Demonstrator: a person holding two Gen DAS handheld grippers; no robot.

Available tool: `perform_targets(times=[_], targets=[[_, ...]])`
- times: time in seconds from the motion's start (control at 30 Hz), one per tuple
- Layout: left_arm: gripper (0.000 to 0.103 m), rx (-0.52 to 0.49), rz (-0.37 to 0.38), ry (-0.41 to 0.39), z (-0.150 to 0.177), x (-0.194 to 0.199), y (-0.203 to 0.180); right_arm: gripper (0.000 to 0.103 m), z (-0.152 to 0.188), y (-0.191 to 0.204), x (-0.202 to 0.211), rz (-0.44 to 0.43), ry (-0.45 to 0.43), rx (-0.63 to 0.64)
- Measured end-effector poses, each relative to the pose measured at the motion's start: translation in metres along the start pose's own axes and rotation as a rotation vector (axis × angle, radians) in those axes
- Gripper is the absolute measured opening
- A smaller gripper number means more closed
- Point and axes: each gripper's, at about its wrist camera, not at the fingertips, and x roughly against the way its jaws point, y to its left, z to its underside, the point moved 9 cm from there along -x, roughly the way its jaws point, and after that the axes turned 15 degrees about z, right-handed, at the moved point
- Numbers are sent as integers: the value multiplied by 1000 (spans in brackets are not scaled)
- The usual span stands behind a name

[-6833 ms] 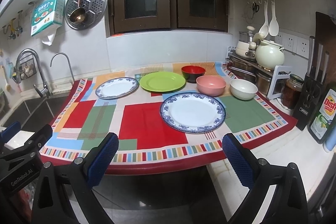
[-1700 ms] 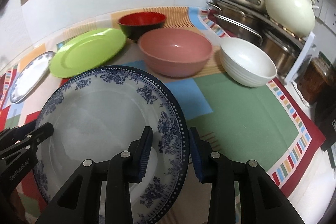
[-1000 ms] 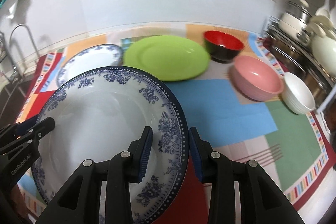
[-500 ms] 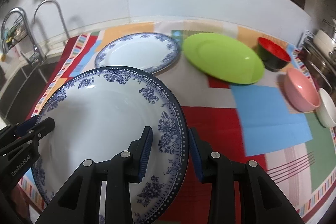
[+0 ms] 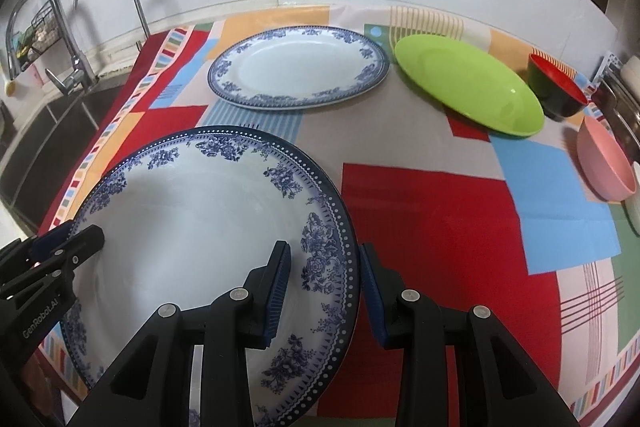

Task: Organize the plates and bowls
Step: 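Lift the large plate with both grippers and carry it toward the smaller blue-and-white plate, then lower the large plate onto the smaller plate and open both grippers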

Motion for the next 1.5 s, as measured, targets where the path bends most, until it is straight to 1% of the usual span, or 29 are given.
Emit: perform_targets(times=[0.57,0.73,0.83,0.93,0.97,1.0,1.07,1.13,1.2,1.27,1.3,1.37,1.5], targets=[[37,2,-2,53,11,-9,3,36,9,1,-7,4,47,0],[37,3,-3,56,12,-10,3,37,10,2,-7,2,52,4],[37,7,2,60,12,-10,3,39,10,3,-8,0,57,10],[39,-4,-13,43,9,-6,3,40,10,5,-8,-8,66,18],[42,-12,-21,27,6,-3,2,41,8,4,-7,-12,64,14],[51,-21,-29,8,2,1,2,41,5,3,-4,-7,52,12],[59,-29,-33,-23,-6,8,1,50,-2,-1,4,9,18,2],[60,-32,-28,-47,-14,15,-1,53,-10,-4,11,13,-11,-11],[69,-38,-18,-72,-23,21,-4,54,-18,-6,18,4,-37,-17],[73,-45,-15,-89,-31,26,-6,54,-25,-7,24,-3,-59,-25],[77,-50,-19,-98,-36,29,-7,55,-29,-7,27,-6,-69,-26],[81,-59,-25,-117,-43,34,-9,59,-35,-9,30,-4,-81,-32],[86,-92,-42,-163,-60,43,-13,59,-48,-14,34,-5,-102,-54]])
